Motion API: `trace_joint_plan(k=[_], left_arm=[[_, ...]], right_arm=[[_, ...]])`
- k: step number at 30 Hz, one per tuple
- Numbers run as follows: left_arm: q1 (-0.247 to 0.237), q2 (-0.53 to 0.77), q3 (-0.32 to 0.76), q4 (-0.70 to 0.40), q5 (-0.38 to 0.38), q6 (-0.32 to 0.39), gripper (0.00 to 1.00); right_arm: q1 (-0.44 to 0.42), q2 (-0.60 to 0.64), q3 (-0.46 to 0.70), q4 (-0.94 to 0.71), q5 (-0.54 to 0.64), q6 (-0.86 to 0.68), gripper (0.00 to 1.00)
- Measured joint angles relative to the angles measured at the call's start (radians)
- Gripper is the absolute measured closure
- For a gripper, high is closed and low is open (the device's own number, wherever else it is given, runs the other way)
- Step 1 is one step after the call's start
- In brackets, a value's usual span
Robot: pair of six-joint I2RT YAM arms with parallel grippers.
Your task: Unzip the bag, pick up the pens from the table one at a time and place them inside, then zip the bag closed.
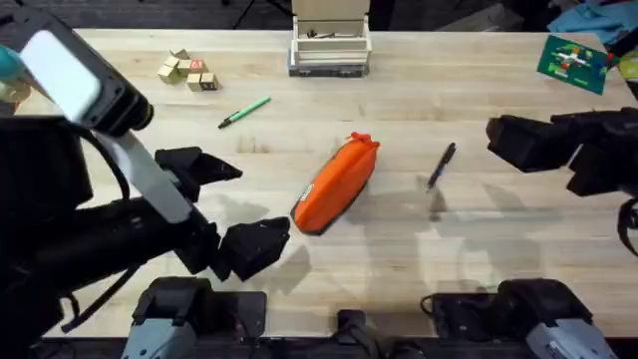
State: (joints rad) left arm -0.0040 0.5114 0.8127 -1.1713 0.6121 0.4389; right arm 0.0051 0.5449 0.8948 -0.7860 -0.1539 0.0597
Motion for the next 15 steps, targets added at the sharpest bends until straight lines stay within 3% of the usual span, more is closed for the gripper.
trace_joint_plan(k=[9,15], left_arm=[[-0.005,0.027,0.000,0.034,0.028,0.014,0.008],[-0.079,0.160,0.000,0.050,0.029,0.054,0.006]], right_arm=[[0.000,0.000,0.000,0.007,0.000,-0.022,0.004],[0.000,0.000,0.000,0.024,0.000,-0.031,0.004]])
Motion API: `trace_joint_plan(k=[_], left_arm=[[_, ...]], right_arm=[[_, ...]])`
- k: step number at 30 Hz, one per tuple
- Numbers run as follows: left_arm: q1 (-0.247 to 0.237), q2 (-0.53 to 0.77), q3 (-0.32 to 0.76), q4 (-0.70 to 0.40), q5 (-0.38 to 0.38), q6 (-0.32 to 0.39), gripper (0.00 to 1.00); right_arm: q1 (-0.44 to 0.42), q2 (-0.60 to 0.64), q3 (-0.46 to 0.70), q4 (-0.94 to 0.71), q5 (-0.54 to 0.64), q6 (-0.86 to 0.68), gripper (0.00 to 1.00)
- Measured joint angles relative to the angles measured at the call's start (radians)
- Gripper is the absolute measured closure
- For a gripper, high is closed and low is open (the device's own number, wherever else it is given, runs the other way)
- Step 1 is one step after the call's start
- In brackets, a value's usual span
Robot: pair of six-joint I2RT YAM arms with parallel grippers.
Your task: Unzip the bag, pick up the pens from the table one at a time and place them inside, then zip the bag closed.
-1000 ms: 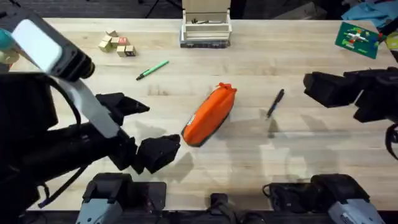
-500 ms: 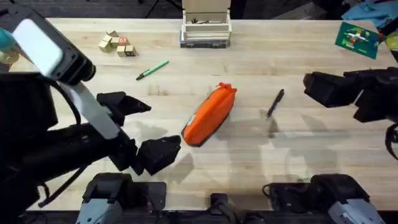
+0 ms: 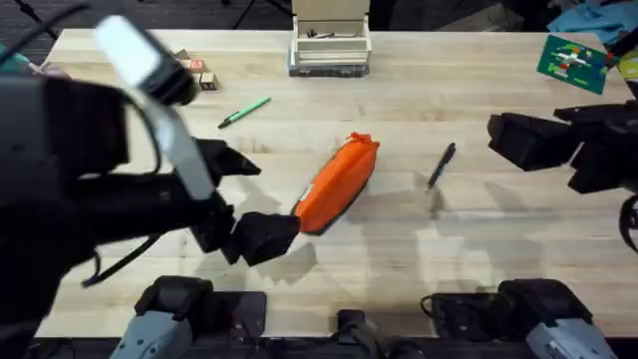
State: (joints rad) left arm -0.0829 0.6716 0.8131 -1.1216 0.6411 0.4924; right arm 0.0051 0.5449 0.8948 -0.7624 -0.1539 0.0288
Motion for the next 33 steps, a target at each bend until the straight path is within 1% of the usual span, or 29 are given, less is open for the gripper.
trace_joint_plan(k=[4,8,11,15,16,19,23,26,29,33], left_arm=[[-0.087,0.078,0.000,0.036,-0.001,0.007,0.006],[-0.182,0.119,0.000,0.049,-0.019,0.010,0.005],[-0.248,0.138,0.000,0.058,-0.057,0.005,0.005],[-0.315,0.167,0.000,0.108,-0.105,-0.030,0.005],[-0.360,0.205,0.000,0.124,-0.145,-0.053,0.004],[-0.386,0.263,0.000,0.139,-0.170,-0.085,0.004],[-0.388,0.361,0.000,0.183,-0.189,-0.166,0.005],[-0.388,0.426,0.000,0.213,-0.195,-0.205,0.004],[-0.388,0.471,0.000,0.238,-0.203,-0.224,0.005],[-0.388,0.515,0.000,0.244,-0.221,-0.238,0.005]], right_arm=[[0.000,0.000,0.000,0.000,0.000,0.000,0.004],[0.000,0.000,0.000,0.000,0.000,0.000,0.004],[0.000,0.000,0.000,-0.001,0.000,0.000,0.004],[0.000,0.000,0.000,-0.002,0.000,-0.001,0.004],[0.000,0.000,0.000,-0.001,0.000,-0.001,0.004],[0.000,0.000,0.000,-0.002,0.000,-0.010,0.004],[0.000,0.000,0.000,-0.001,0.000,-0.030,0.004],[0.000,0.000,0.000,-0.001,0.000,-0.036,0.004],[0.000,0.000,0.000,-0.002,0.000,-0.037,0.004],[0.000,0.000,0.000,-0.001,0.000,-0.039,0.004]])
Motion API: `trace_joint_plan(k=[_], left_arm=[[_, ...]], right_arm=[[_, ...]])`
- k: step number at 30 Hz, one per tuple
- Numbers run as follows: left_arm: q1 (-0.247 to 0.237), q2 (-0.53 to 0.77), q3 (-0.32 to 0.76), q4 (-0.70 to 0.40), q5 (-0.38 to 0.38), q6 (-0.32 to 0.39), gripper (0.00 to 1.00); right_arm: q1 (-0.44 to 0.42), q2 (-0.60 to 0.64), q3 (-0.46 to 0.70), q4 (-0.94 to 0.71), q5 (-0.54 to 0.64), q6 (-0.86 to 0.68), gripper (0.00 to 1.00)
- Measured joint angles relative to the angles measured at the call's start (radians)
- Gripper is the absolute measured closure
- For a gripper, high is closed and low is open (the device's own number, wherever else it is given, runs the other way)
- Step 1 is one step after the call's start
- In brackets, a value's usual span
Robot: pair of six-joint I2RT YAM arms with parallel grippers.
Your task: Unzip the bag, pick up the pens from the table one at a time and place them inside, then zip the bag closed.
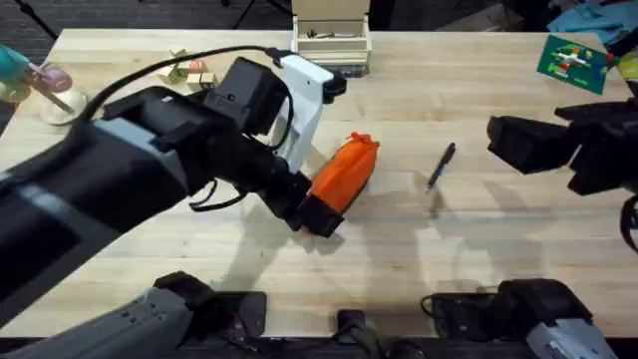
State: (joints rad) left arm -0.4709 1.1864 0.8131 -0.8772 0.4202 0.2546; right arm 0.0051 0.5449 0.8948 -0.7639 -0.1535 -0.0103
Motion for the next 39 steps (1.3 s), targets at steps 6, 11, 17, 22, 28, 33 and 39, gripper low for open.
trace_joint_plan(k=[6,11,17,22,28,33,39], left_arm=[[0.000,0.045,0.000,-0.001,-0.006,-0.002,0.005],[0.000,0.063,0.000,0.005,-0.006,-0.005,0.006],[0.000,0.064,0.000,0.053,-0.006,-0.005,0.006],[0.000,0.064,0.000,0.053,-0.006,-0.005,0.007],[0.000,0.064,0.000,0.053,-0.007,-0.008,0.007],[0.000,0.064,0.000,0.051,-0.007,-0.008,0.004],[0.000,0.064,0.000,0.051,-0.007,-0.008,0.199]], right_arm=[[0.000,0.000,0.000,0.000,0.000,-0.038,0.004],[0.000,0.000,0.000,0.000,0.000,-0.051,0.004],[0.000,0.000,0.000,0.000,0.000,-0.051,0.004],[0.000,0.000,0.000,0.000,0.000,-0.054,0.004],[0.000,0.000,0.000,0.000,0.000,-0.058,0.004],[0.000,0.000,0.000,0.000,0.000,-0.058,0.004],[0.000,0.000,0.000,-0.001,0.000,-0.058,0.004]])
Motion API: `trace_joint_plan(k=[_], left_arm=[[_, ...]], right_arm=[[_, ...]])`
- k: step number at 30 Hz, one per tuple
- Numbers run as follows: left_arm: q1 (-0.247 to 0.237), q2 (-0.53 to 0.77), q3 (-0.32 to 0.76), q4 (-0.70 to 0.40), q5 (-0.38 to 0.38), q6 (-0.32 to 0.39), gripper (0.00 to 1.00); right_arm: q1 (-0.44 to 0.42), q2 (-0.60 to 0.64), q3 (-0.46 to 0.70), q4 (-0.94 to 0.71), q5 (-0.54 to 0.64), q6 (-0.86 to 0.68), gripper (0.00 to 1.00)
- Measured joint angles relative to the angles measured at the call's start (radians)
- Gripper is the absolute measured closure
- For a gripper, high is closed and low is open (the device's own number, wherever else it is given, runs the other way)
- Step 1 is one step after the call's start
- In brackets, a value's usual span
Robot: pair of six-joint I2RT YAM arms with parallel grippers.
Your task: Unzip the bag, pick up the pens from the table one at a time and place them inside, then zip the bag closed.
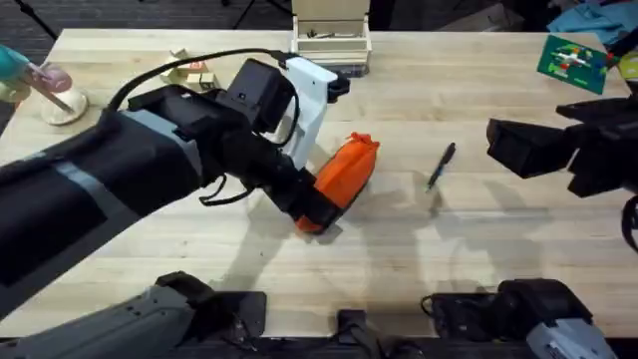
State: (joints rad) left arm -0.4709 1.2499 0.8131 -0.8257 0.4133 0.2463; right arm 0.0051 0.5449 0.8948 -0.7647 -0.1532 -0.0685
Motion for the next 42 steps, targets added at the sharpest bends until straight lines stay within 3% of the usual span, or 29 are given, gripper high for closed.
trace_joint_plan(k=[2,6,7,22,26,42], left_arm=[[0.000,0.000,0.000,0.000,-0.001,-0.003,0.381],[0.000,0.000,0.000,0.000,-0.004,-0.005,0.862],[0.000,0.000,0.000,0.002,-0.009,-0.006,0.933],[0.000,0.000,0.000,0.004,-0.017,-0.007,0.958],[0.000,0.000,0.000,0.005,-0.017,-0.007,0.958],[0.000,0.000,0.000,0.006,-0.017,-0.007,0.958]], right_arm=[[0.000,0.000,0.000,0.000,0.000,0.000,0.004],[0.000,0.000,0.000,0.000,0.000,0.000,0.003],[0.000,0.000,0.000,0.000,0.000,0.000,0.004],[0.000,0.000,0.000,0.005,-0.001,0.011,0.005],[0.000,0.025,0.000,0.024,-0.051,-0.018,0.005],[0.012,0.388,0.008,0.187,-0.335,-0.044,0.005]])
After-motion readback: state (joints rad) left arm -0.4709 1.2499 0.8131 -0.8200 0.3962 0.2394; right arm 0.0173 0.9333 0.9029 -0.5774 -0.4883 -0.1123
